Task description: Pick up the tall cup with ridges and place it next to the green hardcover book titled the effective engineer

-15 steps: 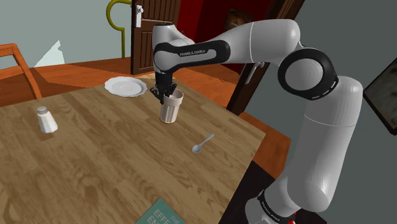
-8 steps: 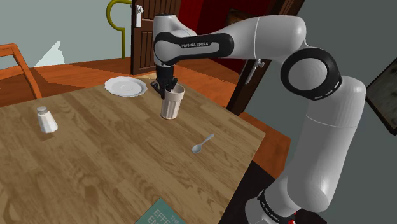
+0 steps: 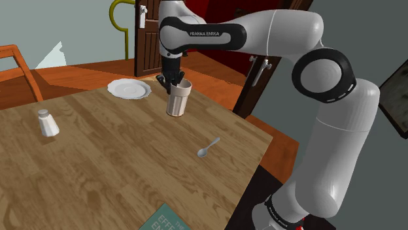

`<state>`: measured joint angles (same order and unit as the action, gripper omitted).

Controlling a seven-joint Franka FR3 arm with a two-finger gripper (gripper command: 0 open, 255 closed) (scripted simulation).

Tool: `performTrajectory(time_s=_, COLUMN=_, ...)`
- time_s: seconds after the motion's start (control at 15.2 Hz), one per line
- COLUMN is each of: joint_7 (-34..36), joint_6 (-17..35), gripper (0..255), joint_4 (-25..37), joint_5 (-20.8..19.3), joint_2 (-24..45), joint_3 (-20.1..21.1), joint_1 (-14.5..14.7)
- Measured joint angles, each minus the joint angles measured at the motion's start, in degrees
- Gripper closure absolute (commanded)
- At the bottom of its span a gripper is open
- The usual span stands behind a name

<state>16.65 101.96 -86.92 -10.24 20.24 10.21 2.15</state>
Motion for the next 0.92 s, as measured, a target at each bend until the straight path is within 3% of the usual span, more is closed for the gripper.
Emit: performTrajectory(time_s=0.92, joint_7=-1.2, joint_6=-10.3, gripper=255, joint_4=10.1, joint_5=0.3, joint_2=-0.2, joint_3=0.2, joint_1=0.5)
